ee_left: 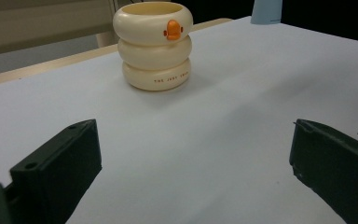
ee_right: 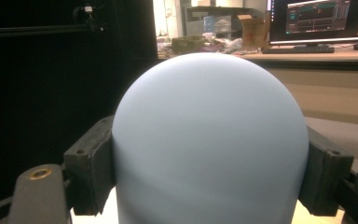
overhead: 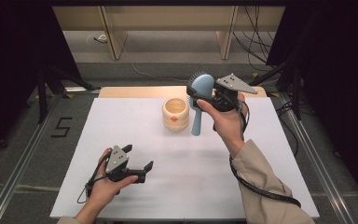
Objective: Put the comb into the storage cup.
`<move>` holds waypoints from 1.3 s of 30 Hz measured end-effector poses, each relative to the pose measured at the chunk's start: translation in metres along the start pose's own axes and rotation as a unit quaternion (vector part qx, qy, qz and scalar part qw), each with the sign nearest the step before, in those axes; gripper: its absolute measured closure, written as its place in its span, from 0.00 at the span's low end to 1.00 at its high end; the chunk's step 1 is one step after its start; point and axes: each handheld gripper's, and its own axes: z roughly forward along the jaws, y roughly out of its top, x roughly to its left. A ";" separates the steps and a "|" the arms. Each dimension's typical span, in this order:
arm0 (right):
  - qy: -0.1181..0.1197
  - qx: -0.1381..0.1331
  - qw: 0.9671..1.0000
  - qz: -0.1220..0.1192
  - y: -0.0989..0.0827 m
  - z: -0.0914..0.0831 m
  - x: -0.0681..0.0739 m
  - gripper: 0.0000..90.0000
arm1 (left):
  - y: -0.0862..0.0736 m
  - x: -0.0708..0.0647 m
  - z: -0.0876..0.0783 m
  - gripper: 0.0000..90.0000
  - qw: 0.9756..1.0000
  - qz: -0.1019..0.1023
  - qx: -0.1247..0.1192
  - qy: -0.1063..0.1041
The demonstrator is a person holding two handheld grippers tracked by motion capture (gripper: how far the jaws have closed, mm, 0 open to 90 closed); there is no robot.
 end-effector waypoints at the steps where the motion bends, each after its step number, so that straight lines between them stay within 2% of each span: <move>1: 0.000 -0.001 1.000 0.001 0.000 0.000 0.000 0.24 | 0.000 0.000 0.000 0.02 1.000 0.000 0.000 0.000; 17: -0.007 -0.005 1.000 -0.001 0.006 0.004 -0.003 0.24 | 0.000 0.000 0.000 0.02 1.000 -0.001 -0.001 0.002; 39: -0.011 -0.011 1.000 -0.008 0.015 0.017 0.001 0.24 | 0.001 0.000 0.000 0.02 1.000 -0.001 -0.002 0.000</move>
